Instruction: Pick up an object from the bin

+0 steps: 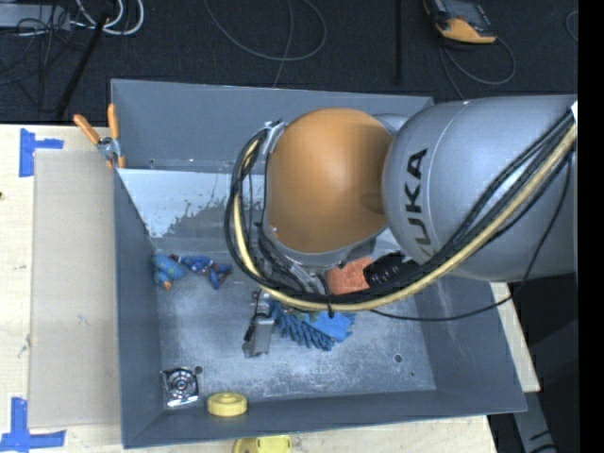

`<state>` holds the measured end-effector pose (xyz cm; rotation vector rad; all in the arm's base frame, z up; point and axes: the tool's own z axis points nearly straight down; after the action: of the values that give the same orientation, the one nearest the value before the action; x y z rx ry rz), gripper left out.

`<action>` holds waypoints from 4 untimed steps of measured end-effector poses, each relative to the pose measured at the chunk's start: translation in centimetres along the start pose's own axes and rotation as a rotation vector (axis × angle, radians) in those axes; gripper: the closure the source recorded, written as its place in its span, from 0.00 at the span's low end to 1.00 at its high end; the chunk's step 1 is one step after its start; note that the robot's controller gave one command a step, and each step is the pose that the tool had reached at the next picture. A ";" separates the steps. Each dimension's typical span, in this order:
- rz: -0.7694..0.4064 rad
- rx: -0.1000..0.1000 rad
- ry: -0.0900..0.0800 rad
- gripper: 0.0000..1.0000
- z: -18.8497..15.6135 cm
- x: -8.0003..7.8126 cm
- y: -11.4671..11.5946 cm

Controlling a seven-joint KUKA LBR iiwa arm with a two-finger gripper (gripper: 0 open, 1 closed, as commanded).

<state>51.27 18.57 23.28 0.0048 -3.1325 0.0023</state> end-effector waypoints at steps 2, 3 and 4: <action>-0.049 -0.004 -0.017 0.00 4.3 -3.6 -3.2; -0.135 0.000 -0.005 0.00 6.9 -2.4 -7.5; -0.159 -0.001 -0.010 0.00 9.5 -3.0 -8.9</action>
Offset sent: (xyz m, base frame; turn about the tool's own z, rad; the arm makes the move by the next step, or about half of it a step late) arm 0.0596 -0.0612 -0.0882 -0.0804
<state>54.18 9.64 13.75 0.2543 -3.1322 0.0000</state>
